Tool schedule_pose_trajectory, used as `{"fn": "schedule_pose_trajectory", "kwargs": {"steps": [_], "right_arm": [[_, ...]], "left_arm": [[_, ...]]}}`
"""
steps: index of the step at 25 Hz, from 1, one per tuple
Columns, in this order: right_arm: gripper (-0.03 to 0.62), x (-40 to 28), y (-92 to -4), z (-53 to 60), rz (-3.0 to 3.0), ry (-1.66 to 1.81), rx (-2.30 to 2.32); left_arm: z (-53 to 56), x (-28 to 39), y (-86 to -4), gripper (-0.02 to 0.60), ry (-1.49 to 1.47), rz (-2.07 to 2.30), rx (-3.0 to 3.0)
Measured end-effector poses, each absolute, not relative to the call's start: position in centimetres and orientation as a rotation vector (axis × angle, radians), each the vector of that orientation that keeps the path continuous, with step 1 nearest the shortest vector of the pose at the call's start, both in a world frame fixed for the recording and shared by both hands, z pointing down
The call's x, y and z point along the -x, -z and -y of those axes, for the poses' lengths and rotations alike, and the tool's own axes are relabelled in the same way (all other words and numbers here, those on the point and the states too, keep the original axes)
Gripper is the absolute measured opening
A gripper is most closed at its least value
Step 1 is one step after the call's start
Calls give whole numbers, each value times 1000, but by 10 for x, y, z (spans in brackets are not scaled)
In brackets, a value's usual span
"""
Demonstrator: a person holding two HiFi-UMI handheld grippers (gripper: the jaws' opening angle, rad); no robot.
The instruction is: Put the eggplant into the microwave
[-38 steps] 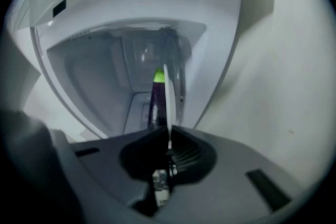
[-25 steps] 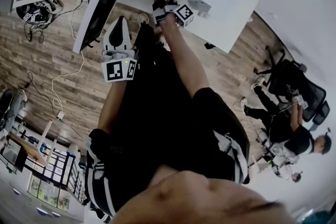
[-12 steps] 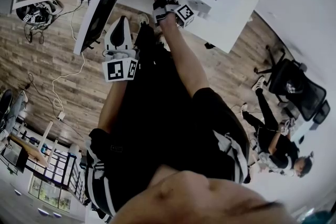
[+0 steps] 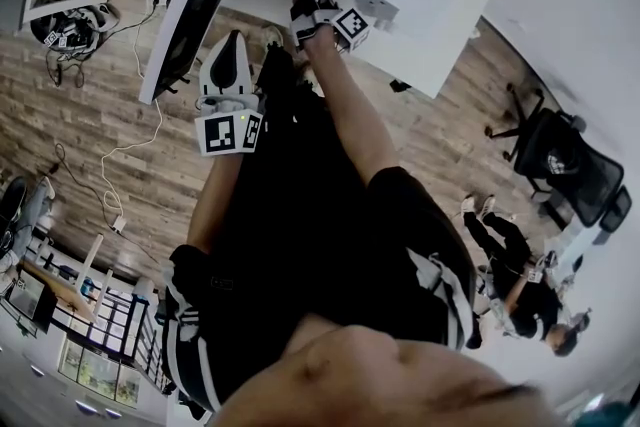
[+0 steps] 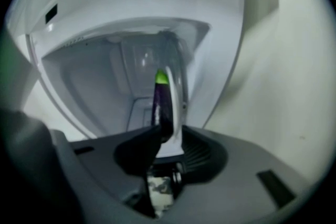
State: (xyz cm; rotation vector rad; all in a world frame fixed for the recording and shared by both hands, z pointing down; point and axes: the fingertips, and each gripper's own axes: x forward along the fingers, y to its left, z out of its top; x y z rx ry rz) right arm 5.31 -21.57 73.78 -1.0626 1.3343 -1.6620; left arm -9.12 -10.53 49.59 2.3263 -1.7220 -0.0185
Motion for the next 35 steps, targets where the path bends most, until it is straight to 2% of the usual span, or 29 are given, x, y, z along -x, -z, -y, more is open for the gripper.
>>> {"fn": "schedule_pose_trajectory", "kwargs": {"steps": [11,15,18,23,35], "right_arm": [[129,-41,-734,197,-1674,1669,1247],[96,-41,-734,187,-2005,1551,1496],[42,-47,-735,181,-2285,1384,1757],[34,-45,-734,182,-2589,1169,1982],[34,-45,-728,197,-2680,1036,2066]], "left_arm": [[100,88,-490,32,36,1726,-2337],[99,87,-490,32,34,1726,-2339],[97,86,-491,32,32,1726,-2336],[99,85,-493,32,30,1726,-2334],[106,87,-496,32,16,1726,-2322]]}}
